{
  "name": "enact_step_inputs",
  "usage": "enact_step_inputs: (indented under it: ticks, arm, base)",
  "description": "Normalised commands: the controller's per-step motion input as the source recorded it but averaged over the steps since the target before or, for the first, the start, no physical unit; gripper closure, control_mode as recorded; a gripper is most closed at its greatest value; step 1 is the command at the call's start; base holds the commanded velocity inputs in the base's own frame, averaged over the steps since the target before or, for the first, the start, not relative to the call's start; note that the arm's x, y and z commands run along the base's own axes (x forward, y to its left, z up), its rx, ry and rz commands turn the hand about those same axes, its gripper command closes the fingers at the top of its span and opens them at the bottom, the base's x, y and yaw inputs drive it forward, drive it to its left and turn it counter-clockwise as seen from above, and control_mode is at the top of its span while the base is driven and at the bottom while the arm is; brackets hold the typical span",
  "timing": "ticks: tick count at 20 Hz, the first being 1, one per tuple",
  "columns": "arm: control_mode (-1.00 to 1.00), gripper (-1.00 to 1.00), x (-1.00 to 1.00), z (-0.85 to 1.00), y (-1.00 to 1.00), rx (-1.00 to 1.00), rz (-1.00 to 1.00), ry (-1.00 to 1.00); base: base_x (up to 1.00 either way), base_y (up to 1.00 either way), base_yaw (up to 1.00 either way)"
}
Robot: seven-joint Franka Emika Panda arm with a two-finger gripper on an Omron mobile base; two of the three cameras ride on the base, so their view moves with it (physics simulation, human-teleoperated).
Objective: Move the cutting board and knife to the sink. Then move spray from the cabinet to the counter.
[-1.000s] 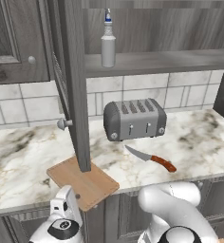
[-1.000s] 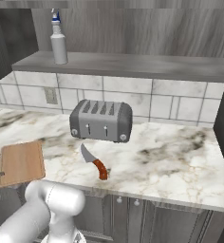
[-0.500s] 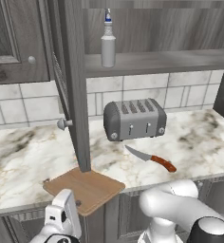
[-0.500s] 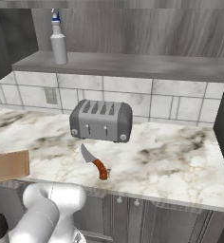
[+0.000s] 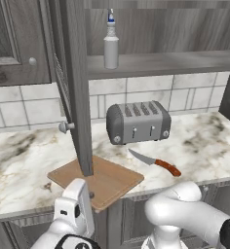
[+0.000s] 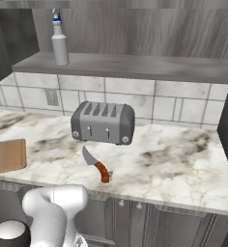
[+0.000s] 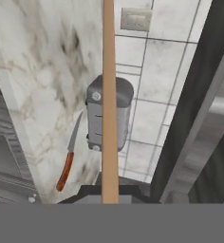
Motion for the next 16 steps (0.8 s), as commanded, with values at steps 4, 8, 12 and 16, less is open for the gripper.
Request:
enact_step_inputs:
  ticks: [4,8,12,16]
  arm:
    - [-1.00,1.00,0.00,0.53,-0.45,0.00,0.00,0.00]
    - [-1.00,1.00,-0.03,0.35,-0.56,0.00,0.01,0.00]
    - [-1.00,1.00,-0.02,0.36,-0.56,0.00,0.04,0.00]
    - [-1.00,1.00,0.01,0.40,-0.49,0.00,0.02,0.00]
  base:
    - [0.00,0.00,0.00]
    - [0.00,0.00,0.00]
    - [0.00,0.00,0.00]
    - [0.00,0.00,0.00]
